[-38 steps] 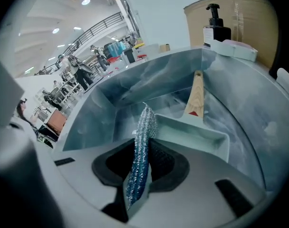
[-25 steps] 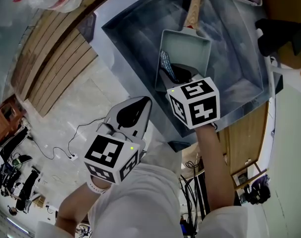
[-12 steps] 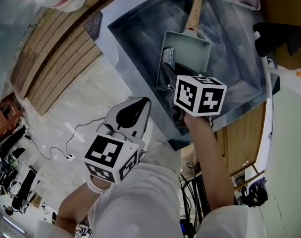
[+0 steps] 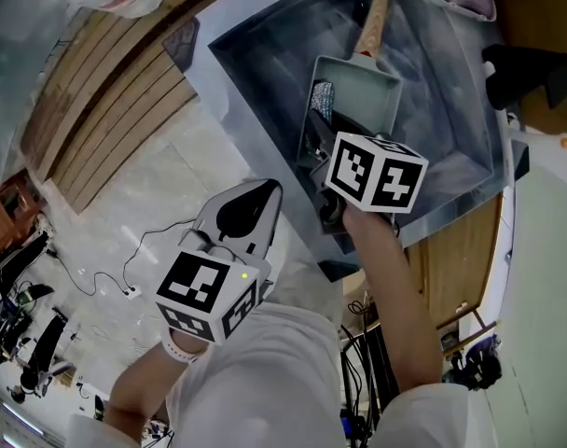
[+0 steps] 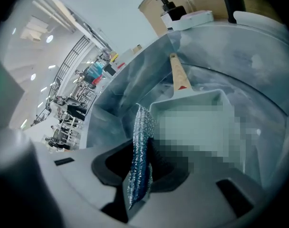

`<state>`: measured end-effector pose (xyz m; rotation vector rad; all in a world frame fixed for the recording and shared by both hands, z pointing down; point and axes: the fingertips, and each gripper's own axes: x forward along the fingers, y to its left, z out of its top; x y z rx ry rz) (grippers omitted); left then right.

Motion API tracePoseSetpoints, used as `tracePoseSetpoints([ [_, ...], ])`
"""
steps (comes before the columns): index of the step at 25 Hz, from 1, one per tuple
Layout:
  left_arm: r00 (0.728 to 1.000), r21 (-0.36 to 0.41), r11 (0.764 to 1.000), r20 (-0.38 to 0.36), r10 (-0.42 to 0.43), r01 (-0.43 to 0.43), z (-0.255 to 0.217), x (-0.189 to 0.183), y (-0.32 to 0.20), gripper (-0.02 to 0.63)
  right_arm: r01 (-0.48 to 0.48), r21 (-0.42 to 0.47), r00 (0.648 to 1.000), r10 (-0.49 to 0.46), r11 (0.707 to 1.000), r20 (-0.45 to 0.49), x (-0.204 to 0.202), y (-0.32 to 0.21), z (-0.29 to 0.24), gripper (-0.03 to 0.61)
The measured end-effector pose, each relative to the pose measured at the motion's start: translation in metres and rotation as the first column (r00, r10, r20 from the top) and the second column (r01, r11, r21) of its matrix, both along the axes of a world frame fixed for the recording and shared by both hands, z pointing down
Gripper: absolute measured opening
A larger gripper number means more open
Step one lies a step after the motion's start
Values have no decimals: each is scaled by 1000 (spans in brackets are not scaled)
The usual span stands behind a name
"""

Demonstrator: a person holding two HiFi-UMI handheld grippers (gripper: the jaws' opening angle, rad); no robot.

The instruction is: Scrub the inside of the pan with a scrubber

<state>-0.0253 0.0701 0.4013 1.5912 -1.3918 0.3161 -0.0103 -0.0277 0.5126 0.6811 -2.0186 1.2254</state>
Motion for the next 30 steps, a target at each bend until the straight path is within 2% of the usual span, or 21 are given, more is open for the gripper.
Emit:
tracePoseSetpoints([
  [3,1000,8,1000,2,-1,1,-5,-2,-1,5,-27,-39,999,28,999,27,4,7,-8,69],
  [9,1000,35,999,12,13,-13,-25,-3,-3,5,-52,-24,997,53,998,49,21,12,-35,67],
  [11,1000,53,998,18,19,-20,-36,-5,-3,5,-39,22,998,38,999,39,30,14,-51,66],
  [14,999,84,996,27,34,-36,-53,-8,-3,5,-11,141,1000,9,990,17,43,16,-85,66],
  [20,995,143,985,53,87,-94,-95,-5,1,5,9,365,1000,0,931,-24,71,24,-172,66],
  [24,990,188,972,68,127,-138,-125,-2,2,5,-24,466,999,37,884,-19,88,32,-229,66],
  [30,978,259,944,98,182,-202,-165,3,3,5,-60,599,996,85,799,-13,120,45,-296,67],
])
